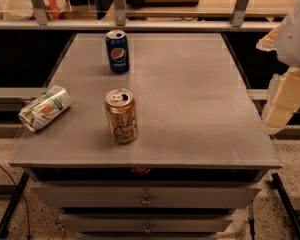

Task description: Pick orange can

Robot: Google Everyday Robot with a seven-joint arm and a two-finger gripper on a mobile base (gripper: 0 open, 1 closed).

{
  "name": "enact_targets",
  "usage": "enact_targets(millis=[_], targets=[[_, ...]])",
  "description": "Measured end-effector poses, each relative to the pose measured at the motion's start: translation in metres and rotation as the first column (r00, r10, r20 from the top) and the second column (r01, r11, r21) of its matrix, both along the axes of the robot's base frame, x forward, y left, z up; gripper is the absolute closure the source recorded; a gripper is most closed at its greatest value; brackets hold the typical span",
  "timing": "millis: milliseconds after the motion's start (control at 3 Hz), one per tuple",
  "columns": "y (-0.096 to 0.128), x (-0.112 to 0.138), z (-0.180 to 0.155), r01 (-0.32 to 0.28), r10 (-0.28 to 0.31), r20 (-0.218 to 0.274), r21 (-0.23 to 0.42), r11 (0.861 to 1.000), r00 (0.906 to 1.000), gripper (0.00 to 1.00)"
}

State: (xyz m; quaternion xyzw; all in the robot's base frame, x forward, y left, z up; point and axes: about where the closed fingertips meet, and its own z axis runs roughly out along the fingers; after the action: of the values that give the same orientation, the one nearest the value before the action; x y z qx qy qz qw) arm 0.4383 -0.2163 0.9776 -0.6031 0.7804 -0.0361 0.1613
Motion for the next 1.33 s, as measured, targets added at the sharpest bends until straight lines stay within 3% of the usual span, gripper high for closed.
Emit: enact_targets(millis=[667,1000,1333], targets=[[0.005,0.0,0.002,-0.007,0.007,0.012,0.02,1.0,0.9999,0.0],[0.031,0.01,-0.014,-0.054,0.053,0.012,0.126,0.991,0.9985,0.0],[0.08,0.024,-0.038,-0.116,0.119,0.006,0.287,0.951,0.9929,0.0]])
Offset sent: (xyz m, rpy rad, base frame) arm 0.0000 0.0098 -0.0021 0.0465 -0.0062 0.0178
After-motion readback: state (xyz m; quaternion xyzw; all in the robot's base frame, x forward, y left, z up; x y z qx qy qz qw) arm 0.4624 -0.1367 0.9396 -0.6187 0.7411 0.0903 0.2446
